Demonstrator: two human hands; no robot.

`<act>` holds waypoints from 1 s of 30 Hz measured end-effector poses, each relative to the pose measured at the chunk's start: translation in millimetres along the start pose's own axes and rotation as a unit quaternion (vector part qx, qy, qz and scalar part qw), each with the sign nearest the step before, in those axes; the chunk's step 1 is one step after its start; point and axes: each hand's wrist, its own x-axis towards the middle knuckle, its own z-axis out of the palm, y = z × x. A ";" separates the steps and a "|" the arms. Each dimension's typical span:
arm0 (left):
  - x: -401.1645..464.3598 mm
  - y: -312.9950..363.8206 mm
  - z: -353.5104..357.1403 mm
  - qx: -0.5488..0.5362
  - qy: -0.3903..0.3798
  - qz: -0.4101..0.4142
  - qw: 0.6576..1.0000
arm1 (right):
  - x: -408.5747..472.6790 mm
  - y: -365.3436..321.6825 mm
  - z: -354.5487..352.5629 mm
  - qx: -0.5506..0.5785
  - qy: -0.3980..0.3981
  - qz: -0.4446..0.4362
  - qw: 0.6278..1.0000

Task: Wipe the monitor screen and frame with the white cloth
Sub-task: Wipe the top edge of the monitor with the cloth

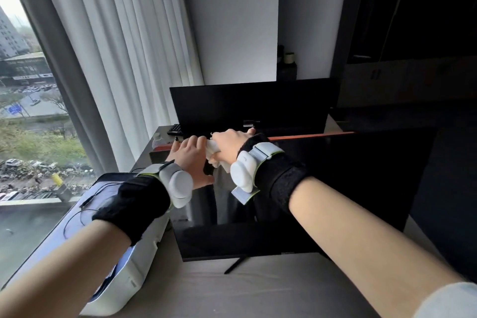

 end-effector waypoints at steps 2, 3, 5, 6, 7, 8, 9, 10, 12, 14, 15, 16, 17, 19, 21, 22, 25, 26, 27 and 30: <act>7.2 33.5 -0.4 0.001 -0.002 0.001 1.000 | -15.1 26.7 -8.5 0.006 -0.001 0.011 1.000; 10.3 51.1 -0.5 0.001 -0.004 -0.003 1.000 | -22.0 39.5 -13.2 0.004 -0.005 0.017 1.000; 19.0 96.7 0.4 0.000 -0.002 -0.011 1.000 | -38.5 75.1 -25.0 -0.004 -0.010 0.030 0.999; 23.3 119.3 0.9 0.002 0.003 -0.014 1.000 | -45.7 93.3 -29.9 -0.007 -0.010 0.035 0.999; 27.0 139.5 1.1 0.005 0.009 -0.017 1.000 | -52.5 109.9 -33.8 -0.010 -0.010 0.040 0.999; 30.9 159.8 1.3 0.005 0.014 -0.019 1.000 | -59.5 126.8 -37.2 -0.012 -0.010 0.042 0.999; 35.0 180.8 2.0 0.003 0.021 -0.021 1.000 | -67.0 144.6 -40.4 -0.015 -0.008 0.047 0.999; 38.4 197.6 2.2 0.000 0.027 -0.023 0.999 | -72.7 159.4 -42.5 -0.017 -0.002 0.053 0.998; 45.3 230.2 2.0 -0.004 0.037 -0.018 0.999 | -84.4 188.6 -47.1 -0.026 0.017 0.064 0.997; 51.6 263.7 1.4 0.001 0.042 -0.010 0.999 | -98.4 220.8 -52.7 -0.025 0.029 0.059 0.998; 53.9 279.1 0.8 0.003 0.043 -0.006 0.999 | -105.5 236.1 -55.2 -0.021 0.034 0.055 0.998; 56.8 296.1 0.2 0.003 0.046 -0.001 0.999 | -113.6 252.2 -58.0 -0.018 0.040 0.056 0.997; 61.3 314.2 -0.8 0.001 0.053 0.004 0.999 | -121.7 268.5 -62.2 -0.016 0.044 0.062 0.997; 67.0 343.4 -2.1 -0.007 0.061 0.009 0.998 | -134.8 293.3 -66.1 -0.012 0.048 0.089 0.995; 71.8 372.2 -3.1 -0.023 0.070 0.010 0.997 | -147.1 316.0 -69.3 -0.010 0.051 0.126 0.991; 74.2 384.7 -3.9 -0.030 0.072 0.008 0.997 | -152.3 326.7 -70.3 -0.005 0.057 0.141 0.988; 81.3 410.4 -7.0 -0.023 0.066 0.008 0.998 | -165.2 350.1 -74.0 0.008 0.071 0.166 0.984; 82.4 415.1 -7.2 -0.020 0.062 0.011 0.998 | -168.1 354.3 -74.6 0.012 0.071 0.171 0.983; 83.0 417.0 -6.9 -0.022 0.062 0.014 0.998 | -168.9 355.9 -75.1 0.013 0.068 0.174 0.982; 83.8 413.6 -5.7 -0.035 0.078 0.033 0.996 | -167.4 354.7 -77.9 0.008 0.058 0.177 0.982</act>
